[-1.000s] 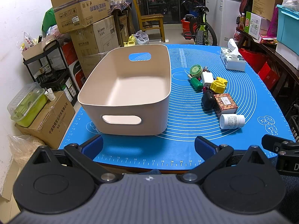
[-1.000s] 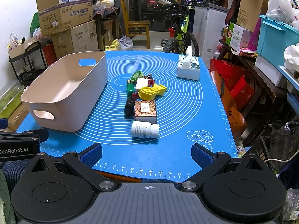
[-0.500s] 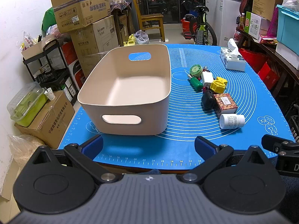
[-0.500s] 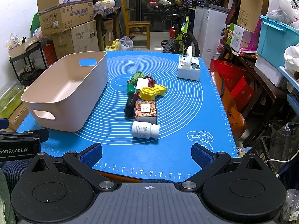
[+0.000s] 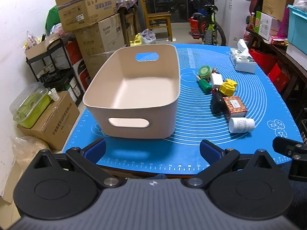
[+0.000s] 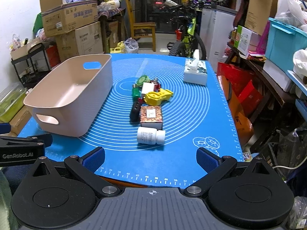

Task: Organize rigid objects
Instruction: 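Grasp the white pill bottle with the right gripper while left gripper clamps the bin rim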

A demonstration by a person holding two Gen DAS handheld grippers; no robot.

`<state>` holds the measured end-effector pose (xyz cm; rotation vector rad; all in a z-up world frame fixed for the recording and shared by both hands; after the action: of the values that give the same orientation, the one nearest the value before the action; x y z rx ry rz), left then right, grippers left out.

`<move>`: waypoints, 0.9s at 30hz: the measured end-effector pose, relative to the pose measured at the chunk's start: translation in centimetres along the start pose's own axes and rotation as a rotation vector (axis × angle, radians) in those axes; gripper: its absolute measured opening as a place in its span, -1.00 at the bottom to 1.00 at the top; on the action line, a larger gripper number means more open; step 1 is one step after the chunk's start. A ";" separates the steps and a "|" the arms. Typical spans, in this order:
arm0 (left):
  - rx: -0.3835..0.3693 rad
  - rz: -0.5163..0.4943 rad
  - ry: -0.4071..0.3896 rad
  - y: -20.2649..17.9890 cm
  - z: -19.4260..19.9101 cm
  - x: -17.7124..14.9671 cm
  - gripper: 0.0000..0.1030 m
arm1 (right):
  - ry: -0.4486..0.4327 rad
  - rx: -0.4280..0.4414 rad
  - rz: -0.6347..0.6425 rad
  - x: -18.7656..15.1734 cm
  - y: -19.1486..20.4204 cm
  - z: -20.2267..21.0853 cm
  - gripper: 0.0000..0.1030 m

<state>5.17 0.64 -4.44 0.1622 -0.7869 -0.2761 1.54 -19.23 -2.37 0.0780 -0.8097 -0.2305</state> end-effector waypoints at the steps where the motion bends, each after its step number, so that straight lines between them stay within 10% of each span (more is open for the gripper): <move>1: -0.004 0.007 0.002 0.3 0.0 0.1 1.00 | -0.002 0.009 -0.008 0.2 0.0 0.0 0.96; 14: 0.099 0.162 -0.008 10.2 -3.1 6.9 1.00 | -0.008 0.015 -0.021 5.2 1.2 -4.6 0.96; 27: 0.102 0.235 0.201 15.5 -11.9 6.1 0.75 | 0.159 -0.092 -0.026 3.6 0.7 -14.9 0.96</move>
<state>20.64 14.06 -4.78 0.1883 -0.6134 0.0030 14.86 -19.68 -10.00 0.0194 -0.6392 -0.2820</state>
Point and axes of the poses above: each gripper's, at about its wrist camera, not at the fingertips, and z roughly against the way its jaws point, y to its left, x to its top, the point moved 7 cm from there along -z, roughly the way its jaws point, and after that the axes turned 10 degrees about -z, right-handed, at the moved point
